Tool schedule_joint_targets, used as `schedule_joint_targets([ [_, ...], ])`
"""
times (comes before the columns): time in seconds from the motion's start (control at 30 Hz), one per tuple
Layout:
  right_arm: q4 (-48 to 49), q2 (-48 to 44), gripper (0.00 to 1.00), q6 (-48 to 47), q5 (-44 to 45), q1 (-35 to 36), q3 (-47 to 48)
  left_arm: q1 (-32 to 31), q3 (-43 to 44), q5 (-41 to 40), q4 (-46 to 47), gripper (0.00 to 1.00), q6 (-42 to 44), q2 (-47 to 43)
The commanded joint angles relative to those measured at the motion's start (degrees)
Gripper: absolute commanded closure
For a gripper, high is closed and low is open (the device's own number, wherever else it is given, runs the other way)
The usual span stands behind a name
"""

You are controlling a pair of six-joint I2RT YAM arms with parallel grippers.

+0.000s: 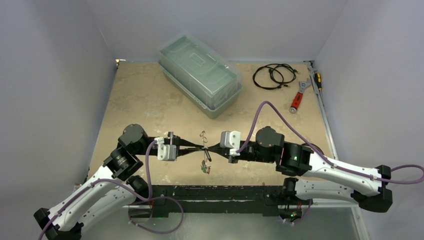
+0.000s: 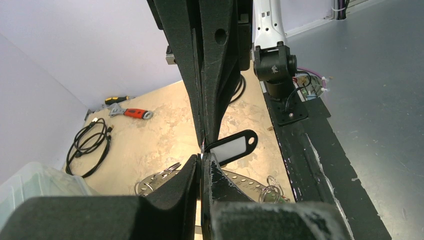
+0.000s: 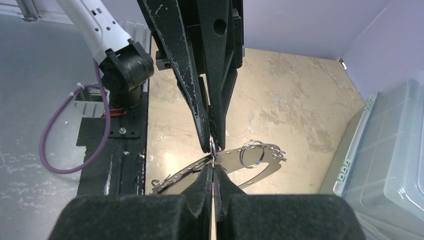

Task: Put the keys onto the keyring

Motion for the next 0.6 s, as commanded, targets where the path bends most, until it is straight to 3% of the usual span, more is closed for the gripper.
schedule_joint_targets([
  [0.0,0.2,-0.9,1.0,0.2,0.5,0.0,1.5,-0.1,1.7,0.3,3.8,1.0,-0.5,-1.3],
  [0.47,0.1,-0.5,1.0,0.5,1.2,0.0,1.1,-0.2,1.1,-1.2,5.0,1.0,-1.1,-2.5],
  [0.57,0.4,-0.4,0.87,0.5,1.4,0.0,1.3,-0.1,1.2,-1.0,4.8,1.0,-1.1,-2.0],
])
